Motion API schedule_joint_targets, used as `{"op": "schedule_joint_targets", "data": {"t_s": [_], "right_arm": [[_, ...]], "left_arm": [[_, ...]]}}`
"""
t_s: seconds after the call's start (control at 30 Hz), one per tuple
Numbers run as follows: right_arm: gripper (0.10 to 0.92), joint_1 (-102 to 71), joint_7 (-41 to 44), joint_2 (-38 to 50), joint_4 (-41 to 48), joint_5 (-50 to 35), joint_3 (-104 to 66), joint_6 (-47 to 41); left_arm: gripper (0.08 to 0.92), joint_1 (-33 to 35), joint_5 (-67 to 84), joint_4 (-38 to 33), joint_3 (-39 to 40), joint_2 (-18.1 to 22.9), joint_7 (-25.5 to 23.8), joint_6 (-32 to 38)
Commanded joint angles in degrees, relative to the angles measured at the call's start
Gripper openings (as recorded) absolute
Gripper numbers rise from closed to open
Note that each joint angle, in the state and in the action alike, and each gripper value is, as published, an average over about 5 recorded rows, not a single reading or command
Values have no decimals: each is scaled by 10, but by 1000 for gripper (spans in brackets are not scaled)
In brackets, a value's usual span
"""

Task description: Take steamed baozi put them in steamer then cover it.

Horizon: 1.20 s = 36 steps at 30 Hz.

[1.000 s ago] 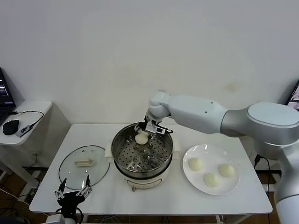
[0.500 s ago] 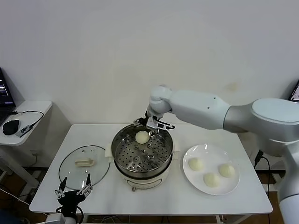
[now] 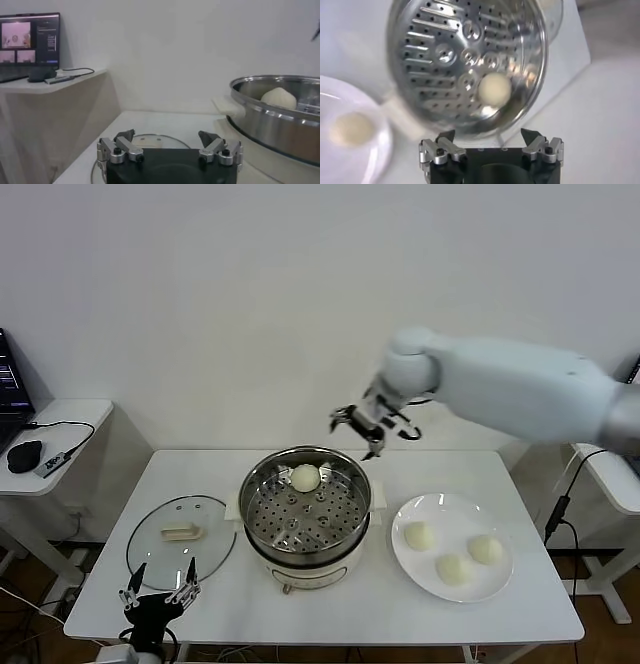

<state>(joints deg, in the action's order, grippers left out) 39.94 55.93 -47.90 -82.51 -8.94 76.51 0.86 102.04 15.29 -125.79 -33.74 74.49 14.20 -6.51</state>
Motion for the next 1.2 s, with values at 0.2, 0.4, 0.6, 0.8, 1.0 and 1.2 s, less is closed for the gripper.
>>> {"op": "schedule_joint_targets", "data": {"t_s": [0.2, 0.4, 0.6, 0.8, 1.0, 1.2], "right_arm": [[823, -140, 8, 226, -67, 24, -94, -107], [823, -300, -4, 240, -62, 66, -205, -134], [823, -374, -9, 208, -31, 91, -234, -143], [823, -379, -14, 145, 12, 89, -229, -150], [823, -373, -16, 90, 41, 83, -209, -162], [823, -373, -20, 55, 55, 71, -204, -174]], "left_arm": [[823, 7, -9, -7, 8, -1, -1, 2], [823, 6, -19, -8, 15, 3, -2, -2], [823, 0, -23, -5, 16, 5, -4, -7], [823, -9, -23, 8, 13, 3, -5, -8], [823, -17, -23, 21, 10, 1, -6, -10], [823, -18, -23, 24, 5, -2, -6, -11]]}}
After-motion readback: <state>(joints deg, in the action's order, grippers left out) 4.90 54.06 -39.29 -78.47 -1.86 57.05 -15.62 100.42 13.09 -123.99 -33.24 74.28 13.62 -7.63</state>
